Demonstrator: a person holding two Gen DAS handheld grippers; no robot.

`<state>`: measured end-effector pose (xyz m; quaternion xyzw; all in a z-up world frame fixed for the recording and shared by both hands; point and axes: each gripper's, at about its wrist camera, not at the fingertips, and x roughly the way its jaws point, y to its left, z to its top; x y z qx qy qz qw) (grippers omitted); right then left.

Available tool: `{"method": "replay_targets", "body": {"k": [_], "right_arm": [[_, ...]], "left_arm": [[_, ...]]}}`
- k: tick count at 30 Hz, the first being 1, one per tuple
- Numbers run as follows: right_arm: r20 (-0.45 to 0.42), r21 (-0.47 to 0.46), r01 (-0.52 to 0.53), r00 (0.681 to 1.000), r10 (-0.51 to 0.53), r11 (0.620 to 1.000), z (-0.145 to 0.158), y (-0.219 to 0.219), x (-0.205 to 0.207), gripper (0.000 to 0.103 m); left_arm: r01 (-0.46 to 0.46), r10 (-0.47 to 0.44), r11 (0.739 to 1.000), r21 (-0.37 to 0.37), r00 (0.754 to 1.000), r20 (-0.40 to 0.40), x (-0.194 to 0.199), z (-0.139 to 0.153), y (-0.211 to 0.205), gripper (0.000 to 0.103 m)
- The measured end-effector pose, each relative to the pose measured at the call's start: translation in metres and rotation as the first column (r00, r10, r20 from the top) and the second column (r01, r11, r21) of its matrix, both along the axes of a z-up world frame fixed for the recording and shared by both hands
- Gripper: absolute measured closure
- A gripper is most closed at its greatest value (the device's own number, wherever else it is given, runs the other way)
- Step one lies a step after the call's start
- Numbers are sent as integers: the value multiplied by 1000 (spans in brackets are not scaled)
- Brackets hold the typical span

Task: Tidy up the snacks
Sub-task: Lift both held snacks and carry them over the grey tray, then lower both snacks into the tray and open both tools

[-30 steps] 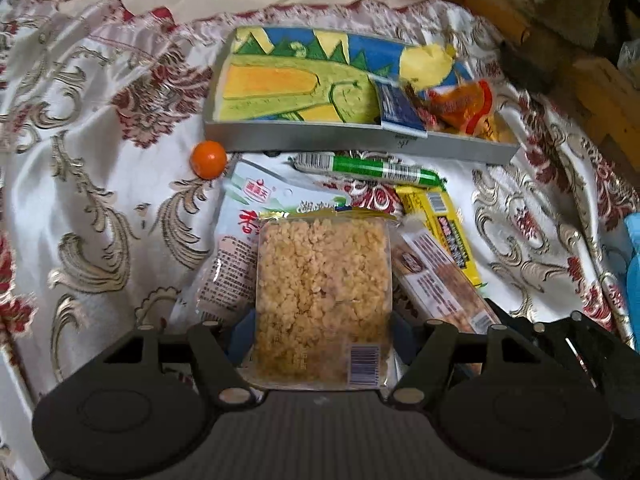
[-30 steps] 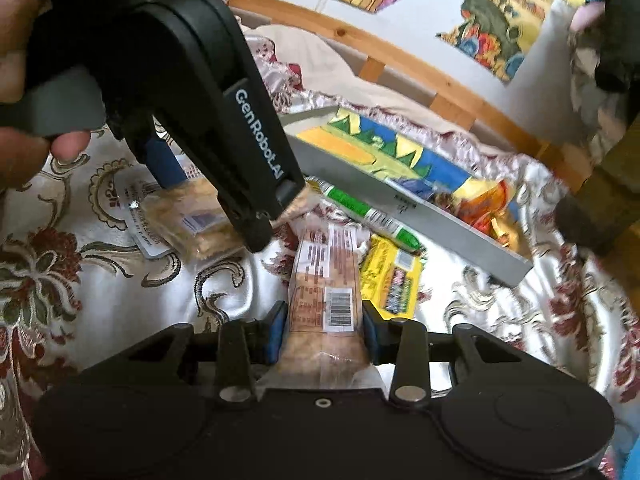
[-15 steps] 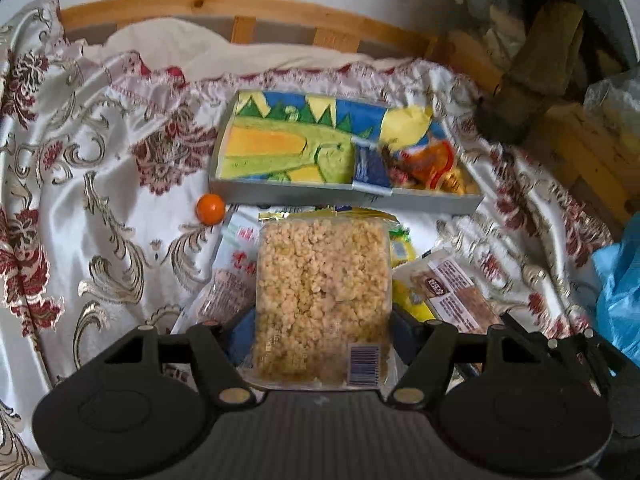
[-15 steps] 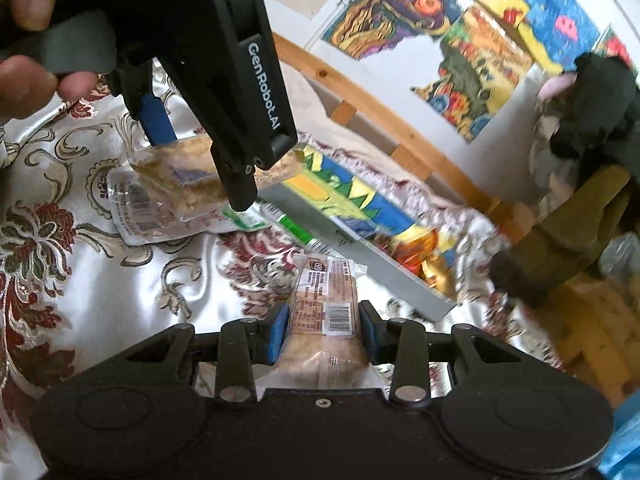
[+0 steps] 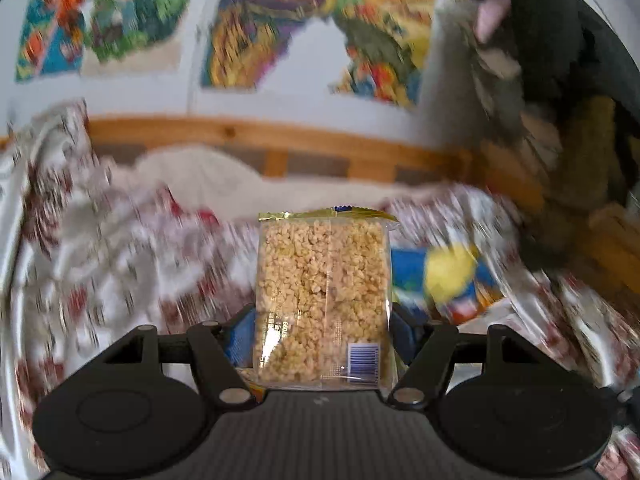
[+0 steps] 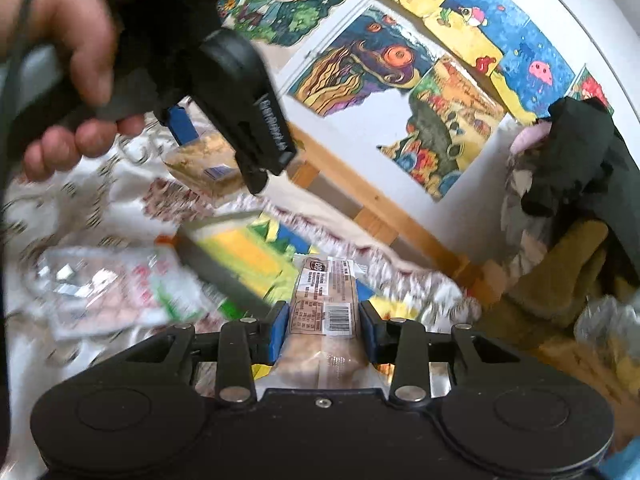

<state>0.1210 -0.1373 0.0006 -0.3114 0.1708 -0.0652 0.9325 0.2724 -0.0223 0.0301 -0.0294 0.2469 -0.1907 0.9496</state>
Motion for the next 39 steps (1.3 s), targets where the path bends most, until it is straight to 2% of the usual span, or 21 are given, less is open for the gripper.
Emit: {"method": "replay_targets", "body": {"k": [4,11,16,19,21,27,39], "right_arm": [[24,10,4,1000,-4,1000,12,-15,48,64],[-13,147,30,1000,-28,989,22,-34,132,64],[-92,201,38,996,-20,979,13,-36,177,64],[-161,258,85,986,-44,962,1,-41,195,64],[-202,300,110,978,-50,947,-6,-46,203,64],[-271,338,144,961,-50,930,-26,-54,211,64],[-295,359,151,955,-41,921,-47,-63,202,64]], "left_arm": [[-47,48,998,-37,998,30,34,-6,7,31],[-65,67,995,-75,997,33,73,-28,11,31],[-28,30,998,-63,999,26,83,-45,2,31],[0,0,999,-40,1000,9,87,-54,-4,31],[9,-9,999,-34,1000,-4,89,-58,-7,31],[39,-39,999,0,998,-42,91,-70,-18,31],[77,-70,995,65,992,-110,94,-87,-32,31]]}}
